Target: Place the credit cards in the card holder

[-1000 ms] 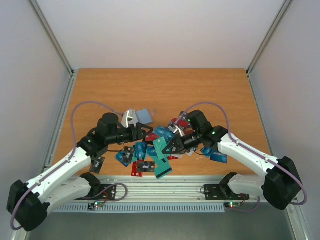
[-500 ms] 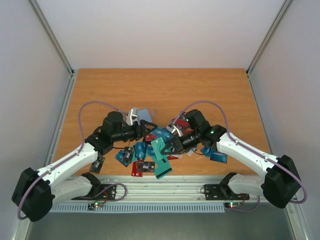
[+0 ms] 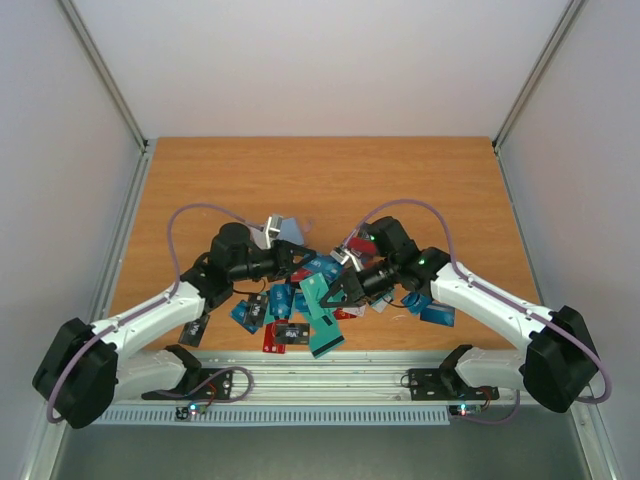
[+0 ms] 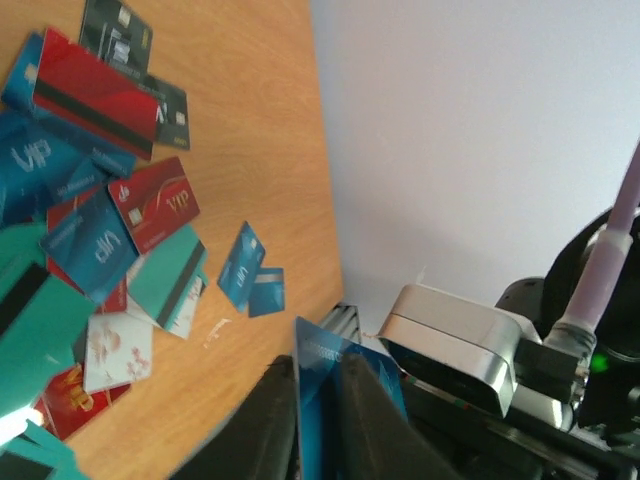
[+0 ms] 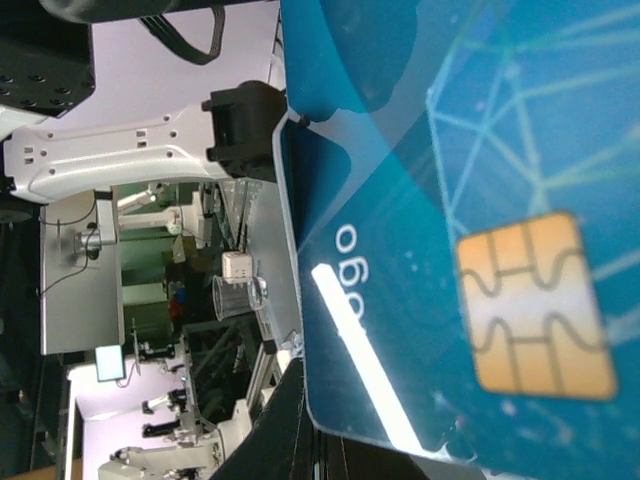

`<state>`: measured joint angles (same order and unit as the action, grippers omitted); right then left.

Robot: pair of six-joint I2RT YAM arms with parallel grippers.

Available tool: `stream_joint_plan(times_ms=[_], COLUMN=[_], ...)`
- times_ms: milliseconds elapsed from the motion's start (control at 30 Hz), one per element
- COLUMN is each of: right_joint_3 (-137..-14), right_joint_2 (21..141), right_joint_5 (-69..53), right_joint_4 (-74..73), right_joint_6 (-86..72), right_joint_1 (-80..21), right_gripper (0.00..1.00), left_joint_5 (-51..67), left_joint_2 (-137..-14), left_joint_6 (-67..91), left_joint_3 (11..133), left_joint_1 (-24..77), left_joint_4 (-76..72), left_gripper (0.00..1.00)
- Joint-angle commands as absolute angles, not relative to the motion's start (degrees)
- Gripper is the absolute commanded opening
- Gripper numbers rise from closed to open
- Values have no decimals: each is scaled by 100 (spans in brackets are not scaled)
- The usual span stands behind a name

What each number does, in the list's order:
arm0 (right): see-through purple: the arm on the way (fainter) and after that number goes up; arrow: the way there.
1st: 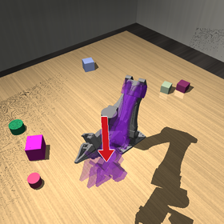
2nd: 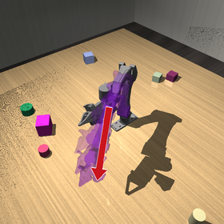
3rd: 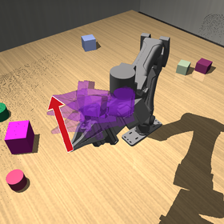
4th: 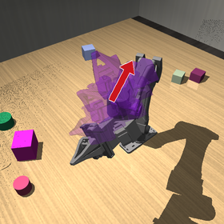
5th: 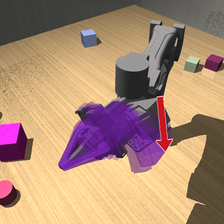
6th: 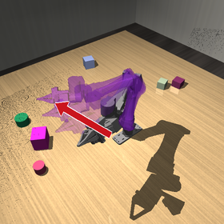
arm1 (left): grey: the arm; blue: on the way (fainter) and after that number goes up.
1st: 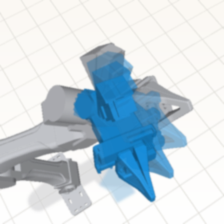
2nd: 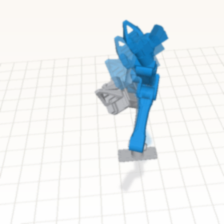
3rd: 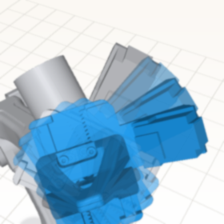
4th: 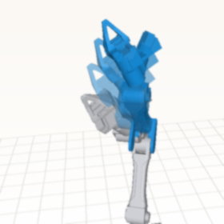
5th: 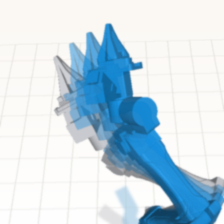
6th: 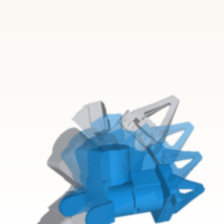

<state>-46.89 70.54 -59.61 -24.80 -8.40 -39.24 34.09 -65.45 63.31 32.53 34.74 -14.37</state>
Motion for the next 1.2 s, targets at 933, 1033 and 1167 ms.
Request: stream_joint_plan(times_ms=[933,1033,1167], right_joint_3=[-5608,-5764,-5748], right_joint_2=[6626,6215,5971], right_joint_5=[-2645,-3483,-4657], right_joint_4=[-5130,-4891,-4503], right_joint_6=[320,533,507], right_joint_1=[-3504,-3507,-3506], right_gripper=[85,84,78], left_joint_5=[3669,4723,5665], left_joint_2=[-6671,-6889,-7105], left_joint_6=[1976,1865,1879], left_joint_3=[6665,6982,7278], left_joint_1=[3223,3225,3226], left_joint_4=[4256,4308,4351], left_gripper=[0,0,0])
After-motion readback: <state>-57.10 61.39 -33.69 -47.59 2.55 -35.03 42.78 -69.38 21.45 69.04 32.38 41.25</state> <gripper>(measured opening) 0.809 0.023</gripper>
